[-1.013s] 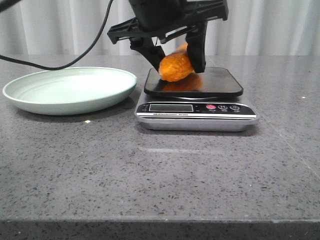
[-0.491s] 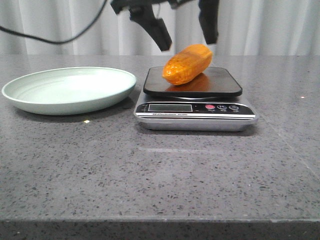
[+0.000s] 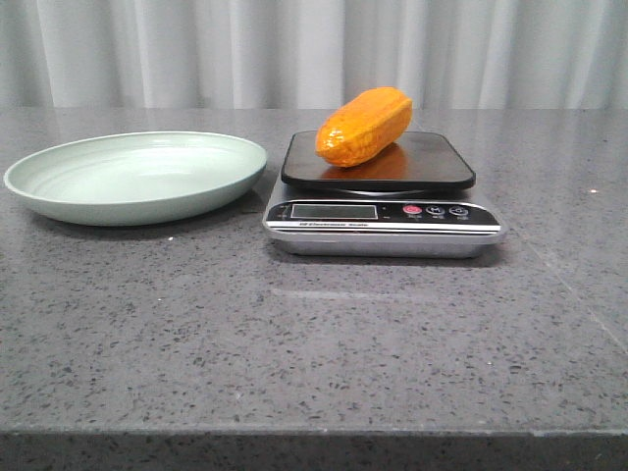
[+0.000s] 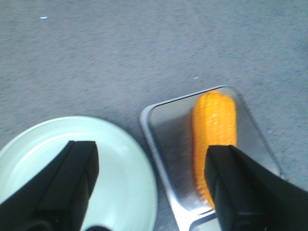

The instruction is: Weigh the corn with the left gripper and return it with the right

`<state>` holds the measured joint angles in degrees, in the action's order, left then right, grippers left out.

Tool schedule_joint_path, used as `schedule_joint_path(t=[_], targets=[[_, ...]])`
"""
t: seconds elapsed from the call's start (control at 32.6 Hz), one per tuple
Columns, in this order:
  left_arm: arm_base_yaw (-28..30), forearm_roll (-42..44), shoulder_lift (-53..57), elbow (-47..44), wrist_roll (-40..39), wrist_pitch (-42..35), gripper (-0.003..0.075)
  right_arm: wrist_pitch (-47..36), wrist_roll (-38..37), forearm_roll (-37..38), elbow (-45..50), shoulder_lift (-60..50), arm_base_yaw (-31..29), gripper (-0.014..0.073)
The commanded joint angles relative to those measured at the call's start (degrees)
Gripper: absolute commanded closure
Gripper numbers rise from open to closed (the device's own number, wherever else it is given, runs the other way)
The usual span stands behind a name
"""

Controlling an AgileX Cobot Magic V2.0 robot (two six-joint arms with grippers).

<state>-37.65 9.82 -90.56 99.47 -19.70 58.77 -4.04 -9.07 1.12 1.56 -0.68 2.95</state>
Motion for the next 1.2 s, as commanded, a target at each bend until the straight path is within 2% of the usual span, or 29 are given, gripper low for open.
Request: schedule_joint_path(t=[0.0,0.25,0.64,0.86,1.01,1.11,1.17], targets=[[0.7,2.2,8.6,-5.2,0.3,-4.9,0.0196,-4.8,0.1,-0.1,-0.4,-1.0,0.3,0.0421],[1.0,2.3,26.1,-24.6,0.3,-11.8,0.0196,-4.8,0.1,-0.1,-0.4,-1.0,0.3,0.0421],[1.0,3.8,55.0,-54.9,0.4,-30.8,0.0196,-4.8,0.1,-0.1,-0.4,-0.8,0.1,0.0421],[1.0,4.2,69.9,-67.4,0.4,-33.7,0.0196,-4.8,0.1,-0.1,-0.4,-0.8,0.1,0.0421],[1.0,4.2,79.6,-72.0,0.4,-33.8,0.0201,-4.8,0.1,-0.1,-0.4,-0.8,0.1,0.0421],[1.0,4.2,84.6,-72.7,0.4,-33.4,0.0257,-4.8,0.1,-0.1,-0.4,-0.8,0.1,0.0421],[1.0,4.2,86.9,-72.7,0.4,-32.5,0.0335,-4.8,0.1,-0.1,-0.4,-0.8,0.1,0.0421]])
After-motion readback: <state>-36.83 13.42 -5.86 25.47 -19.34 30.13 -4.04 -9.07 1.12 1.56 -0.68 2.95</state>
